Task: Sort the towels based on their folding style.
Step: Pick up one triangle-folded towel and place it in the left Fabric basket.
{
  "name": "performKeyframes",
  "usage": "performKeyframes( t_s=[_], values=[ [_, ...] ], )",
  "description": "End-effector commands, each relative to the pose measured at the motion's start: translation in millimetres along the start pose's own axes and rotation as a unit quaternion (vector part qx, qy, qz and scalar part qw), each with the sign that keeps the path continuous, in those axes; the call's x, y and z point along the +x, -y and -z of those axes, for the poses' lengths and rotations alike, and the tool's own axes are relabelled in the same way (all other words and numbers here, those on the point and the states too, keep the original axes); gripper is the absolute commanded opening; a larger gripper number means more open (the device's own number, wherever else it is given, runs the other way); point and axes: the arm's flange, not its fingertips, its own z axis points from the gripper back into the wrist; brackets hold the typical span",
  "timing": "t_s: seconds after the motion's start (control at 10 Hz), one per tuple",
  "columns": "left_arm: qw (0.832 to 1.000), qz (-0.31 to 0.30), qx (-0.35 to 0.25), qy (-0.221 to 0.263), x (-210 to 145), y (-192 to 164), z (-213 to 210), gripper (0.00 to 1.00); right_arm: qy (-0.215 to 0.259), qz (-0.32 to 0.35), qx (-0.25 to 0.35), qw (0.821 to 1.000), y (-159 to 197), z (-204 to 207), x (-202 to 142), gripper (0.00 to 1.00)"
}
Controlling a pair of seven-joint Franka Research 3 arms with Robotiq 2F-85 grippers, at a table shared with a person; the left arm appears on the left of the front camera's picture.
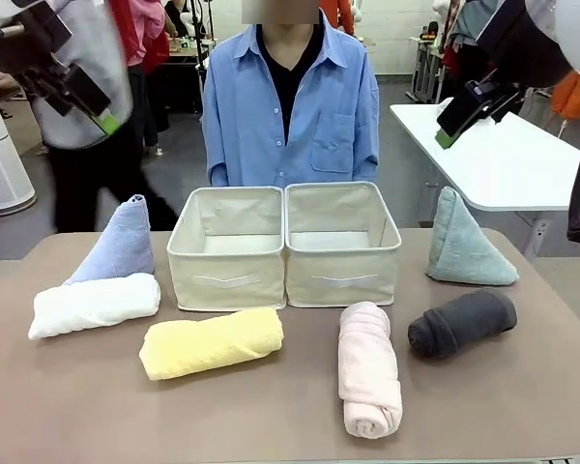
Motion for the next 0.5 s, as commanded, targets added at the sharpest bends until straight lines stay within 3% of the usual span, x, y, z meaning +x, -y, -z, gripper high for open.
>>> performKeyframes(
  t_s=[0.0,0.1,0.4],
  values=[
    [1.000,0.010,0.020,-0.005,-10,2,1,1.00,-0.025,0.000,-0.010,1.000,-10,9,-10,1.00],
    [1.000,0.000,0.000,0.000,0,0,0,1.00,0.000,0.000,0.000,1.000,0,0,0,1.00],
    [1.000,0.000,0.000,0.000,0,0,0,1.00,0.000,0.000,0.000,1.000,0,0,0,1.00]
  ],
)
